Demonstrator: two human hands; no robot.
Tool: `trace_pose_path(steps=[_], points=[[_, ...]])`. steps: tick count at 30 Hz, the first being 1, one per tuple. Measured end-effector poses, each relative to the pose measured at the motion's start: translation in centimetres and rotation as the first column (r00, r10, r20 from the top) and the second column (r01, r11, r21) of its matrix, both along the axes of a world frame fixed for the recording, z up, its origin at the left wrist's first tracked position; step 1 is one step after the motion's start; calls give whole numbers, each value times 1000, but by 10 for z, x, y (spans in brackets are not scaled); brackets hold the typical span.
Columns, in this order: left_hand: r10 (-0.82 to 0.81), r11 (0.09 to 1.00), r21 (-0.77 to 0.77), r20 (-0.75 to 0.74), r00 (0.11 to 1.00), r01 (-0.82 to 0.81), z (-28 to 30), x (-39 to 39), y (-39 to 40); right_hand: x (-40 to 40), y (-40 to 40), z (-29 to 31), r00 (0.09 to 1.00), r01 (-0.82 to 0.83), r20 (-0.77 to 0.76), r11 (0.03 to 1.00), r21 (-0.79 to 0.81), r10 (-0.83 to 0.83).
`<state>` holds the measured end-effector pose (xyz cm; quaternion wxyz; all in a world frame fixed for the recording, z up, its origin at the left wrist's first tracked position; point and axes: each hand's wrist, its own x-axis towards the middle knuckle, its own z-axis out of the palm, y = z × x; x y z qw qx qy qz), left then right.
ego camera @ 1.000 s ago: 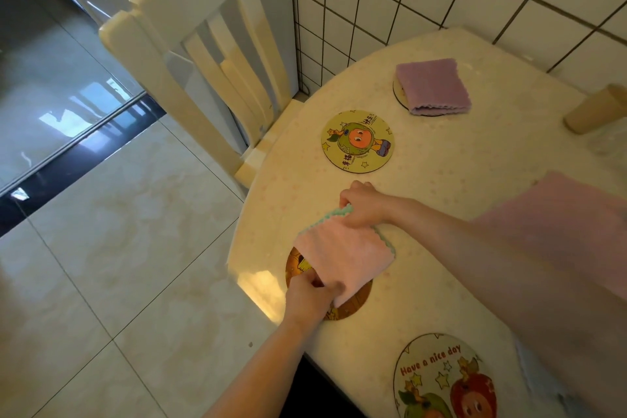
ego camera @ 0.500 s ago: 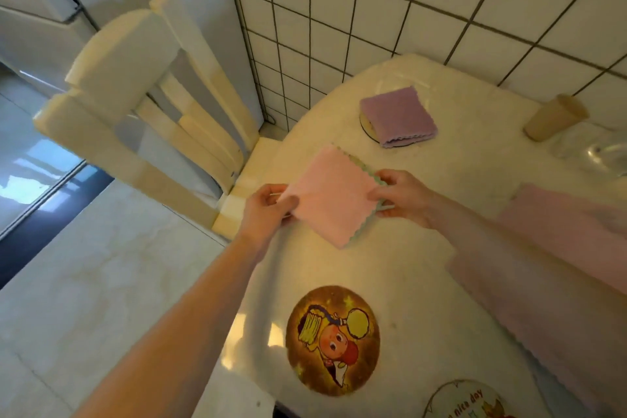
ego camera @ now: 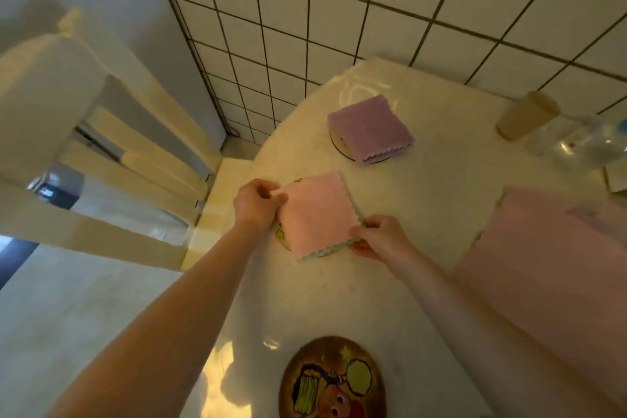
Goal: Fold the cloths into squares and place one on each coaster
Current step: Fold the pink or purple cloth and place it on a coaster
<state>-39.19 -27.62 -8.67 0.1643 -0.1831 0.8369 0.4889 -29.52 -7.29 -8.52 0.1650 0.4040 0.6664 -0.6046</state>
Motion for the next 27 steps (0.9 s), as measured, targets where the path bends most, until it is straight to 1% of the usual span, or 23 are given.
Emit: trace_pose_path(steps=[3,5,9,12,14,17,19,21,23,25,27], points=[[-55,995,-91,-59,997,49,0,-1,1,-1,0,0,1000,4,-14,999,47,-4],[-81,987,-148,-87,993,68,0,0,-1,1,1,-2,1000,-12,-17,990,142,15],[-77,979,-196,-83,994,59,1,4,-6,11,11,-2,996,-70,-30,944,323,84],[-196,929,-348,-180,964,124,8,17,1,28,28,4,988,-128,-31,910,394,152],[-312,887,-422,-252,916,186,12,30,11,46,41,9,974,-193,-20,865,463,228],[-522,802,-490,-298,799,341,15,57,32,81,66,15,936,-297,12,771,564,352],[-585,779,-463,-296,755,422,17,80,51,106,82,13,919,-318,-1,743,588,394],[-650,742,-454,-305,696,494,18,111,75,134,100,12,916,-311,-42,772,554,399],[-714,689,-472,-312,626,550,17,146,101,164,123,12,906,-312,-69,769,558,418],[-760,642,-480,-297,577,598,14,178,123,195,145,14,879,-370,-31,720,587,476],[-795,600,-490,-275,540,633,12,210,149,231,171,16,839,-426,25,628,652,543]])
